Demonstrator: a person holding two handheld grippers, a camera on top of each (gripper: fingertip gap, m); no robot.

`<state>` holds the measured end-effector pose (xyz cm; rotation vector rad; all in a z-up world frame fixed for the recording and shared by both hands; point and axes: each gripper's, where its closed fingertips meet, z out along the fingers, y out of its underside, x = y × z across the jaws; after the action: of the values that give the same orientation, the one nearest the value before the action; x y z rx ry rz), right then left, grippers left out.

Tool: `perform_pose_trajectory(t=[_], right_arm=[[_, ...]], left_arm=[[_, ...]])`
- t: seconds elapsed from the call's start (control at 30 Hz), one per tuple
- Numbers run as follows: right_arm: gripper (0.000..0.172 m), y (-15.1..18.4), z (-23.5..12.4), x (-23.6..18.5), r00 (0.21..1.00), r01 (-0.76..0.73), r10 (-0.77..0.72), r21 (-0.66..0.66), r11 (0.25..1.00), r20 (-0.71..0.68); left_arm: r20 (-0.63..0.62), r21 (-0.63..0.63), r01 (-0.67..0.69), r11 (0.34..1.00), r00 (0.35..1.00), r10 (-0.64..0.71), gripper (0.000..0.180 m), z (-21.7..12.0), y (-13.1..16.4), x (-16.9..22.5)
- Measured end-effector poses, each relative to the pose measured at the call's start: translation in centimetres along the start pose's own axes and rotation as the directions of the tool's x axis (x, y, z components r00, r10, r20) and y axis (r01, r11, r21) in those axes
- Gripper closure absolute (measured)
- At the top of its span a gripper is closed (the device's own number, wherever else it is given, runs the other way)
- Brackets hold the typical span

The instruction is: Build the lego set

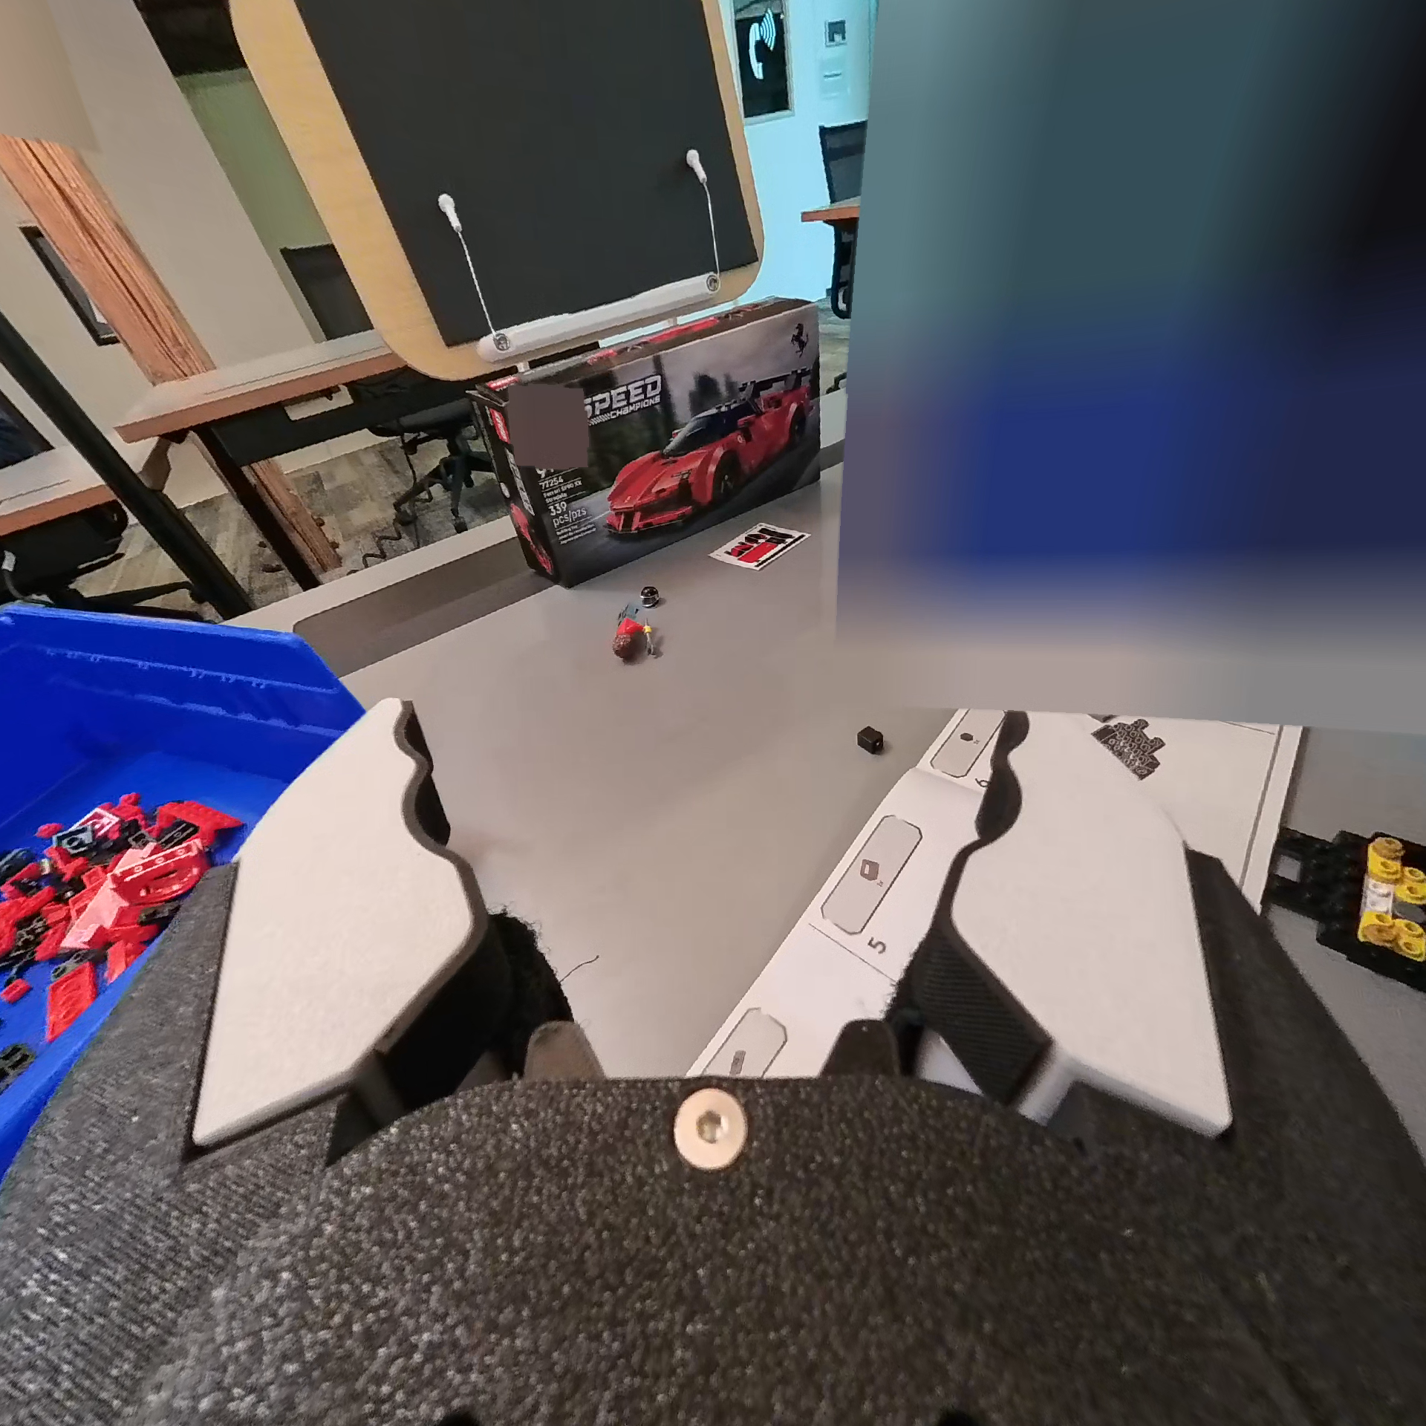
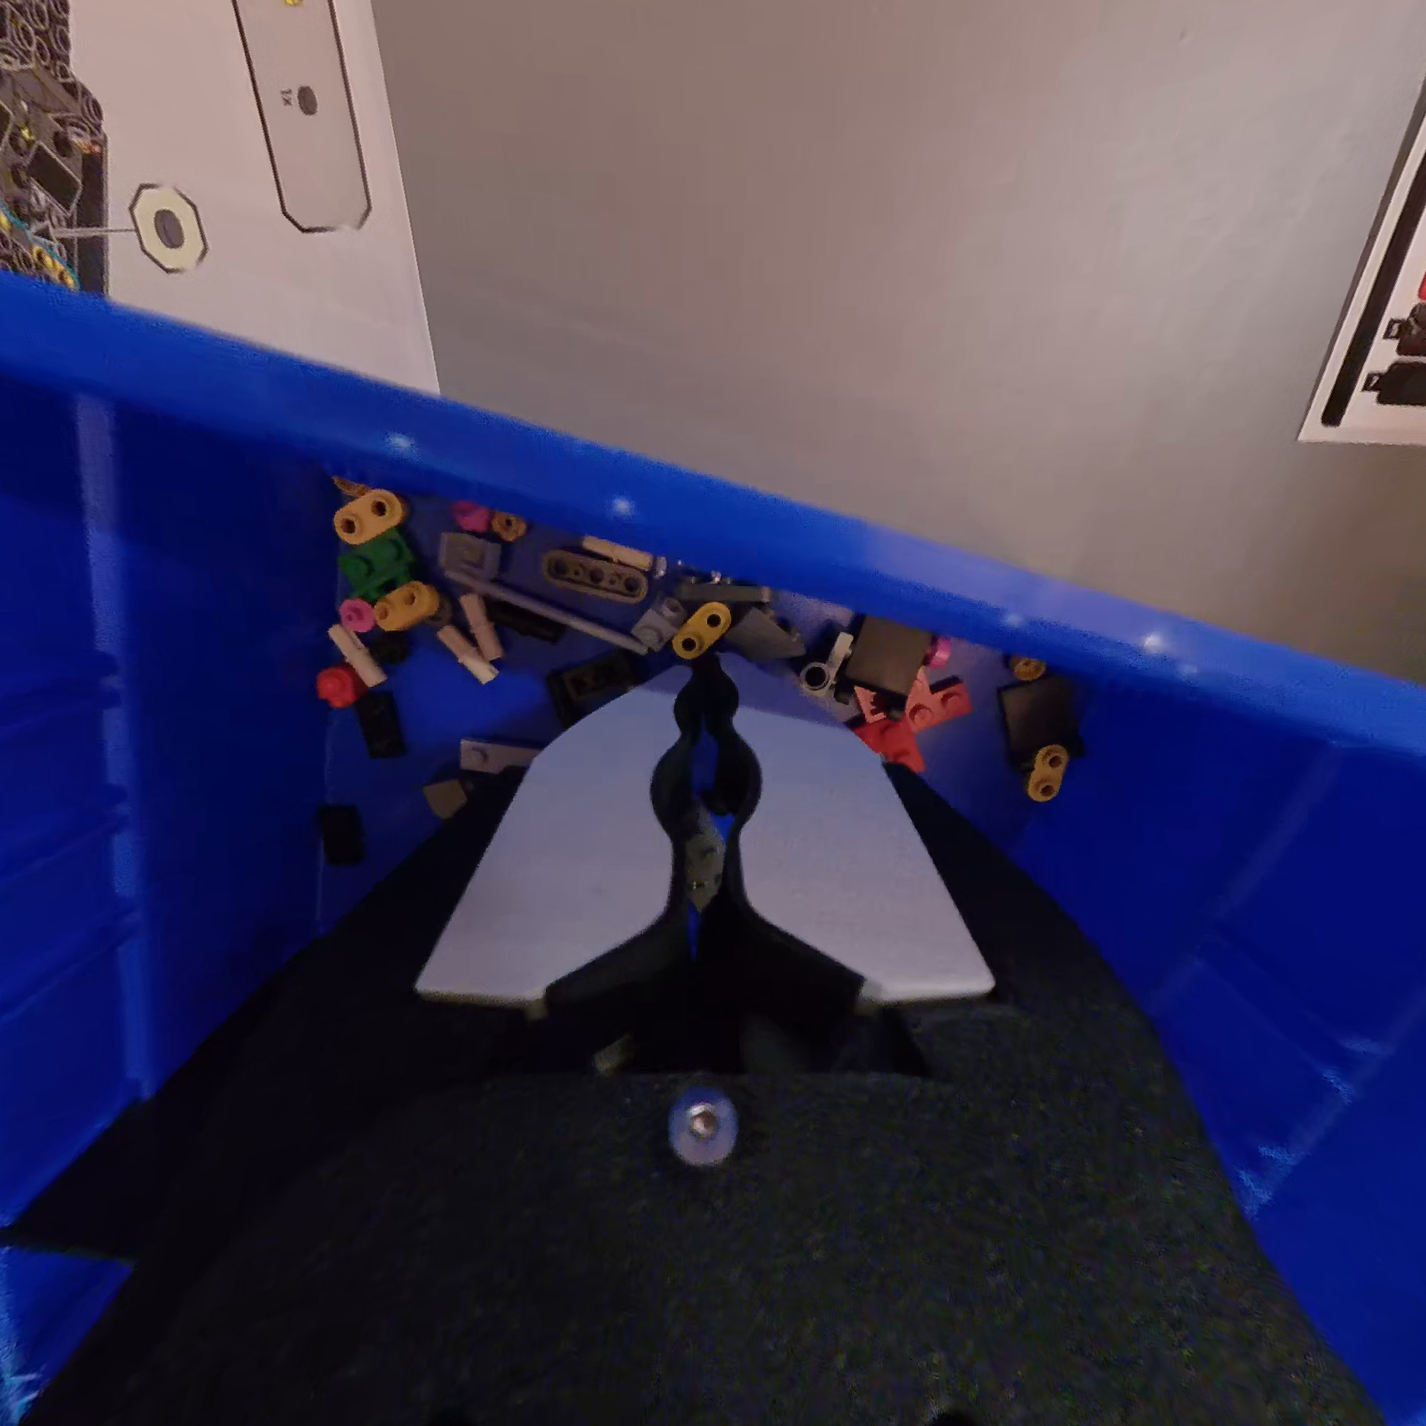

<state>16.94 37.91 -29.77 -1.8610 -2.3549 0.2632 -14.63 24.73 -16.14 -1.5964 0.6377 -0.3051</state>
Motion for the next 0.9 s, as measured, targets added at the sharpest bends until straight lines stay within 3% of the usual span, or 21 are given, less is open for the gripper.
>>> perform_pose_trajectory(t=[0.23, 0.4, 0.53, 0.63, 0.77, 0.9], right_arm=[[0.164, -0.5, -0.8, -0.3, 0.999, -0.036, 0.036, 0.061, 0.998, -0.004], [0.163, -0.5, -0.3, -0.7, 0.999, 0.041, -0.041, 0.011, 0.999, 0.0], [0.161, -1.8, -0.7, -0.7, 0.996, 0.086, -0.086, 0.073, 0.994, -0.005], [0.16, -0.6, -0.2, -0.3, 0.995, 0.095, -0.095, -0.002, 0.996, -0.021], [0.164, 1.0, -0.4, -1.7, 0.996, 0.067, -0.064, -0.04, 0.997, 0.056], [0.161, 0.2, -1.1, -1.4, 0.998, 0.055, -0.056, 0.035, 0.998, 0.018]], left_arm=[[0.006, -0.001, 0.008, 1.0, 1.0, -0.008, 0.046, -0.1, 0.2, -0.2], [-0.015, -0.014, -0.008, 1.0, 1.0, 0.008, 0.046, 0.4, 0.3, 0.3], [-0.011, -0.015, -0.003, 1.0, 1.0, 0.003, 0.046, 0.4, 0.3, 0.2], [-0.009, -0.012, 0.0, 1.0, 1.0, 0.0, 0.046, 0.3, 0.3, 0.1], [-0.006, -0.018, -0.003, 1.0, 1.0, 0.003, 0.046, 0.2, 0.5, 0.1], [-0.006, -0.011, 0.011, 1.0, 1.0, -0.012, 0.047, 0.3, 0.7, 0.0]])
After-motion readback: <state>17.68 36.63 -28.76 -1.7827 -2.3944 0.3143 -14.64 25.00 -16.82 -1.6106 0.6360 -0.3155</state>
